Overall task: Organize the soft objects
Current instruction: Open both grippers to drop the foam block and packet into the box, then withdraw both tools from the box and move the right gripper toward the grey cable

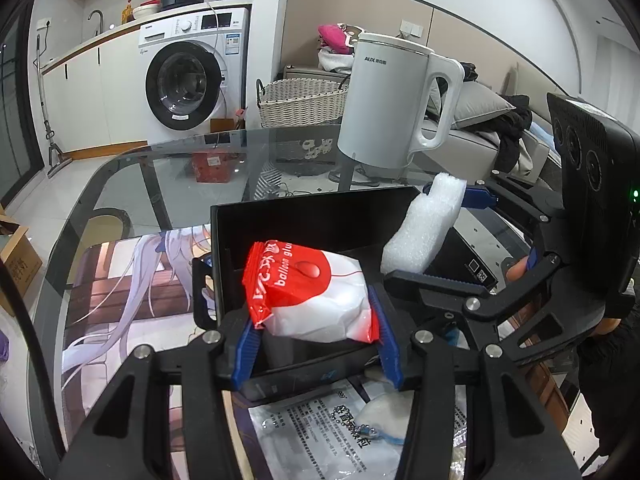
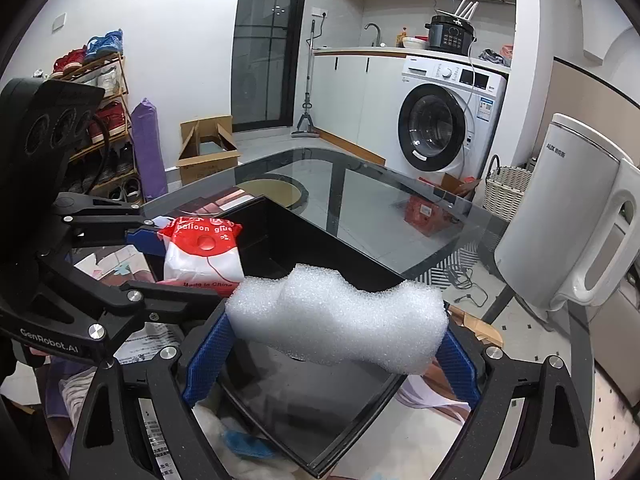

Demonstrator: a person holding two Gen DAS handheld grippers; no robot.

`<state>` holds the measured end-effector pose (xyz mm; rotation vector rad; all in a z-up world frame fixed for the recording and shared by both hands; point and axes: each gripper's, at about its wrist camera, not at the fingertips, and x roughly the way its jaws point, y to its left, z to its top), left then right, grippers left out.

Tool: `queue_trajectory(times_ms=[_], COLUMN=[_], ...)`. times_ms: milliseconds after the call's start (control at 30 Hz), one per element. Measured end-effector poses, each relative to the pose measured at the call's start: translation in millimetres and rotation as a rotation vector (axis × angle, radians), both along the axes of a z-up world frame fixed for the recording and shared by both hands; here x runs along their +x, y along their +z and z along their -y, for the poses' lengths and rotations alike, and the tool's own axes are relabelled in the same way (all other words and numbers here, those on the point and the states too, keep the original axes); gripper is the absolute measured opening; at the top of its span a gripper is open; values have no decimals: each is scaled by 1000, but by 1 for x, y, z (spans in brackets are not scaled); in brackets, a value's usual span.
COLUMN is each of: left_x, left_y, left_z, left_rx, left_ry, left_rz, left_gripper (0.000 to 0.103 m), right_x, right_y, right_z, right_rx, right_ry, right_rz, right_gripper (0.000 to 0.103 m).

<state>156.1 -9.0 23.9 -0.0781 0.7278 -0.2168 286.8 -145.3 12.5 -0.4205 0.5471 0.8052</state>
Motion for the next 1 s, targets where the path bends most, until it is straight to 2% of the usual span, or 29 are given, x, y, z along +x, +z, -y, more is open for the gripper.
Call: queue_trajectory(times_ms=[67, 133, 200, 267, 367, 400, 533, 667, 867, 1000], left_x=[-2, -4, -6, -9, -17, -20, -30, -43, -64, -72], left_y=[1, 3, 3, 4, 7, 8, 10, 9, 7, 3], left_z=[1, 2, 0, -1, 1, 2, 0, -10, -20, -24], left_rx=[9, 20, 9, -11, -12, -8, 32, -1, -1, -1], left_ry=[-7, 3, 6, -4, -3, -2, 63, 95, 127, 132], left_rz=[9, 15, 16, 25, 44, 52, 82, 91, 104, 85], left_gripper=[57, 66, 69, 77, 93, 102, 103, 103, 103, 103], right_x=[-5, -9, -13, -18, -27, -31, -44, -55, -73, -85], right_y=[2, 5, 8, 11, 17, 19, 23, 24, 18, 9], right_z=[1, 3, 6, 10, 20, 25, 38, 51, 64, 65], right_rx=[14, 27, 27, 28, 35, 41, 71, 116, 156, 138], right_ry=[15, 15, 0, -17, -68, -90, -138, -167, -200, -193], right_rz=[7, 15, 27, 33, 33, 30, -7, -42, -103, -132], right_gripper=[102, 102, 102, 102, 102, 102, 102, 102, 102, 102])
